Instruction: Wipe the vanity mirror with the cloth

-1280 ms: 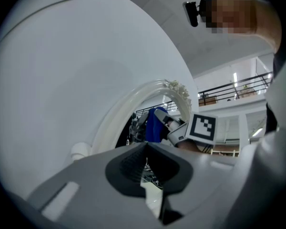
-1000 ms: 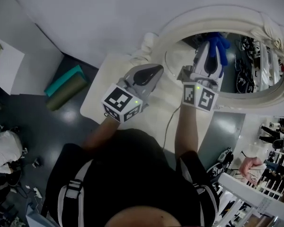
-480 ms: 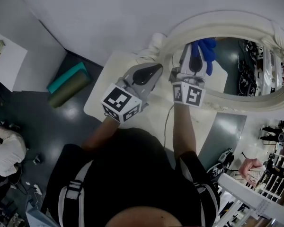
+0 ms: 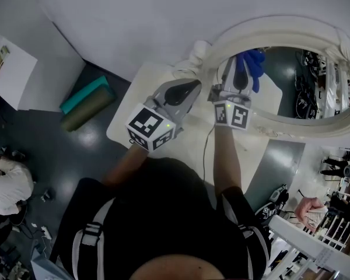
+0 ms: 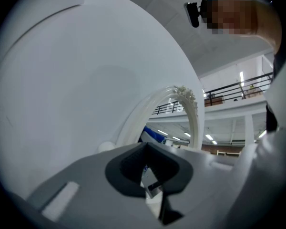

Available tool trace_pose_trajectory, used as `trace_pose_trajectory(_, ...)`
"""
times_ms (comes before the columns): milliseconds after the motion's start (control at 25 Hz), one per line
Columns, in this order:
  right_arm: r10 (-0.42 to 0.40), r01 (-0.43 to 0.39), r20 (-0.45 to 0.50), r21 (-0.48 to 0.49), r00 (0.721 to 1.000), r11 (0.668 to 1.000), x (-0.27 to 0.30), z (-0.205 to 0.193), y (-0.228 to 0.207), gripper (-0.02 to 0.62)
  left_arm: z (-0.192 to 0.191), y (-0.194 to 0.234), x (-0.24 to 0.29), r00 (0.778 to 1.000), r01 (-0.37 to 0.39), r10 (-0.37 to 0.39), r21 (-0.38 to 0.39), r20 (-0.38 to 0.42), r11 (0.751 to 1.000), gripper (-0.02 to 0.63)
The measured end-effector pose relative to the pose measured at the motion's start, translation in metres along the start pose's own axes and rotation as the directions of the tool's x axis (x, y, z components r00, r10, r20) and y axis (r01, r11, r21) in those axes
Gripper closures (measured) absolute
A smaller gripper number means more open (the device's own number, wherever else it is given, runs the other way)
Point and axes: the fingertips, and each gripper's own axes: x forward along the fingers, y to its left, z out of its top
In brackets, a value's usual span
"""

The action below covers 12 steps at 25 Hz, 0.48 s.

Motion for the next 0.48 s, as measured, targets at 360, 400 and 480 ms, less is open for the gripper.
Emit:
trace_pose_trajectory(360,-0.084,0.077,0.086,0.086,0.993,0.993,-0.045,0.048,-0.017,0.557,-0.004,-0.014,-0.005,0.999,0.04,-0.04,-0.005,-0.015,0.999,0.597)
trace_pose_trajectory(400,-0.098,0.089,0.093,0.095,0.991,0.991,-0.054,0.055,-0.019,0.557,-0.006,-0.016,-0.006,0.999,0.049,-0.049,-0.005,-0.02,0.999,0.597)
trace_pose_trajectory(480,-0.129,0.118,0.105,0.104,0.986,0.987,-0.073,0.066,-0.024,0.557,-0.01,-0.023,-0.004,0.997,0.07,-0.07,-0.006,-0.033,0.998,0.597)
